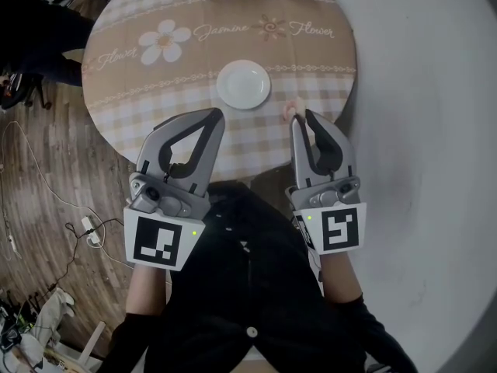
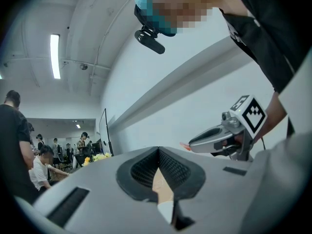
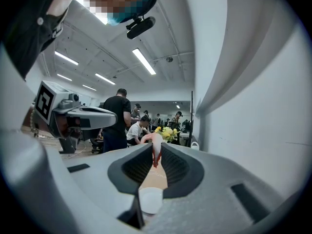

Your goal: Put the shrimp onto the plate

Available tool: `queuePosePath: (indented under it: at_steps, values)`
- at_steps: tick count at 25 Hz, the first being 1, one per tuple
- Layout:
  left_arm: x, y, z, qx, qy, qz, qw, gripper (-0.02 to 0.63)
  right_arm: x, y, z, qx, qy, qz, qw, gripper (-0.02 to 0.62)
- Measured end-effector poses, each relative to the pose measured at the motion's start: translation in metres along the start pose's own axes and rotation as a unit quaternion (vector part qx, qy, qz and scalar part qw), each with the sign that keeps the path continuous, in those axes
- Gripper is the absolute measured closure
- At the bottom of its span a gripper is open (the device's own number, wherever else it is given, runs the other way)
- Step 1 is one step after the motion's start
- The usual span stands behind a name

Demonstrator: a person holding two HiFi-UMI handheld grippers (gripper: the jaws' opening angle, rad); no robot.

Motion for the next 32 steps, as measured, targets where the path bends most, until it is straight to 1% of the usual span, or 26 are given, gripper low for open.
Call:
queuePosePath:
  at_steps: [3,15,19,21,27,32]
  values:
    - [0.003,0.003,0.001,0.002,-0.002,0.000,1.0000,0.604,0.001,0.005,-0.005,0.006,-0.003,-0.001,1.000,0.555]
    - [0.016,0.015,0.014,0.021,-0.034,0.008,0.9992,0.604,0.011,0.034,-0.032,0.037,-0.040,0.001,0.999,0.555]
    - [0.021,0.020,0.022,0.029,-0.047,0.009,0.9984,0.604,0.018,0.053,-0.044,0.058,-0.056,0.003,0.997,0.555]
    - [0.024,0.023,0.025,0.032,-0.053,0.012,0.9980,0.604,0.023,0.064,-0.050,0.077,-0.064,0.002,0.995,0.555]
    - [0.030,0.030,0.029,0.037,-0.059,0.018,0.9974,0.604,0.035,0.098,-0.063,0.121,-0.088,0.018,0.989,0.555]
    - [0.032,0.035,0.032,0.040,-0.061,0.022,0.9971,0.604,0.042,0.125,-0.074,0.137,-0.104,0.034,0.985,0.555]
Point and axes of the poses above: the fingertips, and each gripper's own axes: z backward along the fingers, x to its left, y out of its underside, the point moved 4 cm from there along z, backward along the fingers, and after that the axes turned 6 degrees about -x, right-handed, at the moved point
